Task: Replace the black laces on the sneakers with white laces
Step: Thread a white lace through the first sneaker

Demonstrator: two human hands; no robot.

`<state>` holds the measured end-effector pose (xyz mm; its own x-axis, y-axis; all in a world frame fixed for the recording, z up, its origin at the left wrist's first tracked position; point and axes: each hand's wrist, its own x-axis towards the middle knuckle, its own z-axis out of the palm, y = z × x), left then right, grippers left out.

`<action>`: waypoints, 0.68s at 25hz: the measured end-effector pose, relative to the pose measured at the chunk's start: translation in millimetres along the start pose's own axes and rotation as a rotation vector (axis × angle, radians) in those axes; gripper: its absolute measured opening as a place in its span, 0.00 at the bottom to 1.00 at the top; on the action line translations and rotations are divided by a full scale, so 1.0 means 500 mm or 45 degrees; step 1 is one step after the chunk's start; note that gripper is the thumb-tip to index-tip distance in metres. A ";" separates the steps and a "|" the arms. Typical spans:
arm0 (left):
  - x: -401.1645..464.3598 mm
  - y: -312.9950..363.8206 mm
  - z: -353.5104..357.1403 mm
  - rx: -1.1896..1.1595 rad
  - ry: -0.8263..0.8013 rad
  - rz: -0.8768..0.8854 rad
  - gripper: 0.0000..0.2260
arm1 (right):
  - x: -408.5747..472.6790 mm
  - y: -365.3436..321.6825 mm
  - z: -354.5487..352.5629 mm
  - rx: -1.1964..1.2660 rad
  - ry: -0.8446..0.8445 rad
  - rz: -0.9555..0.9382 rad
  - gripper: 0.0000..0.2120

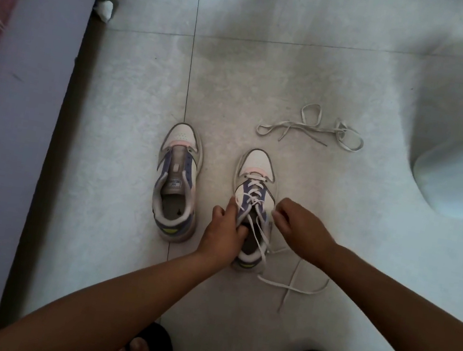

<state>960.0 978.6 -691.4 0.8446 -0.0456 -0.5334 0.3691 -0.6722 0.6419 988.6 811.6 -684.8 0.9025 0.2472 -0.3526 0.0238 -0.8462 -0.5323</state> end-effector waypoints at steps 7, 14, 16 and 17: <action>-0.006 0.008 0.013 -0.098 0.102 -0.072 0.22 | -0.053 -0.054 0.033 -0.416 -0.206 0.092 0.09; 0.001 0.010 0.018 -0.099 0.109 -0.099 0.23 | -0.091 -0.096 0.005 -0.572 -0.336 -0.233 0.12; 0.003 0.009 0.018 -0.085 0.110 -0.105 0.22 | -0.082 -0.095 -0.006 -0.485 -0.394 -0.219 0.12; 0.003 0.009 0.017 -0.075 0.101 -0.114 0.22 | -0.078 -0.094 -0.004 -0.487 -0.377 -0.233 0.13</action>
<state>959.7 969.3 -693.8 0.8344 0.0732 -0.5463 0.4649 -0.6260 0.6261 952.8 840.8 -644.6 0.7098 0.4833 -0.5124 0.3750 -0.8751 -0.3059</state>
